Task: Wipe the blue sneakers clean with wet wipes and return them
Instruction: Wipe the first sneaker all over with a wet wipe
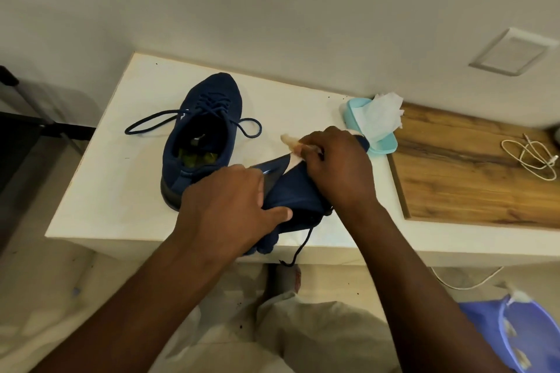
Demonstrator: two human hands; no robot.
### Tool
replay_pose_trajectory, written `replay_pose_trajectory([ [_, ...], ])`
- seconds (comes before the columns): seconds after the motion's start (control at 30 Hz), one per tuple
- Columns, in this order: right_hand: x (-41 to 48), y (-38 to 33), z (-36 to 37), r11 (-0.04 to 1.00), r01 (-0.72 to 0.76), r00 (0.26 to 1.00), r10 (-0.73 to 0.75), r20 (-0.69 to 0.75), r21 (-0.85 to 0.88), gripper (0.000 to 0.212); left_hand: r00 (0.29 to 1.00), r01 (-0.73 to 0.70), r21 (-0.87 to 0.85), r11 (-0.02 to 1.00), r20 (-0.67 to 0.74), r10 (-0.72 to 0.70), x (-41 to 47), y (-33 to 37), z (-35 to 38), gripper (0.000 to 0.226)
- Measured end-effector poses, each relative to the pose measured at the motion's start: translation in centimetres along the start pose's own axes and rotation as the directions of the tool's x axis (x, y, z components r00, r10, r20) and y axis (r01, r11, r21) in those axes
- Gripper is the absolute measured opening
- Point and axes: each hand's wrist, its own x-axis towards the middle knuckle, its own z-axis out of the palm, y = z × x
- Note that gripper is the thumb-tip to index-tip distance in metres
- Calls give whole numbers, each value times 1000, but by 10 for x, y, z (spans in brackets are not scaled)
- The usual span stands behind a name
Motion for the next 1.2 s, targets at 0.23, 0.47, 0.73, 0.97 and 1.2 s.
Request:
replay_pose_trajectory([
  [0.23,16,2,9,996,-46,998,50,-50,74,25,957,-101,98,990,282,69,-12,4,-4,55],
  [0.47,16,8,14,993,-25,997,33,-70,116,24,999,28,-94,995,-38,-32,-1,-7,-3,46],
  [0.73,20,20,11,997,-41,992,33,-120,-61,20,992,-29,-178,984,-127,6,1,-9,21,55],
  [0.97,-5,5,0,993,-3,1000,4,10,-122,26,981,-60,-459,886,-191,-32,19,-17,36,67],
  [1.2,-19,-27,20,959,277,959,-274,71,-52,13,991,-60,-583,811,-135,-24,23,-16,49,84],
])
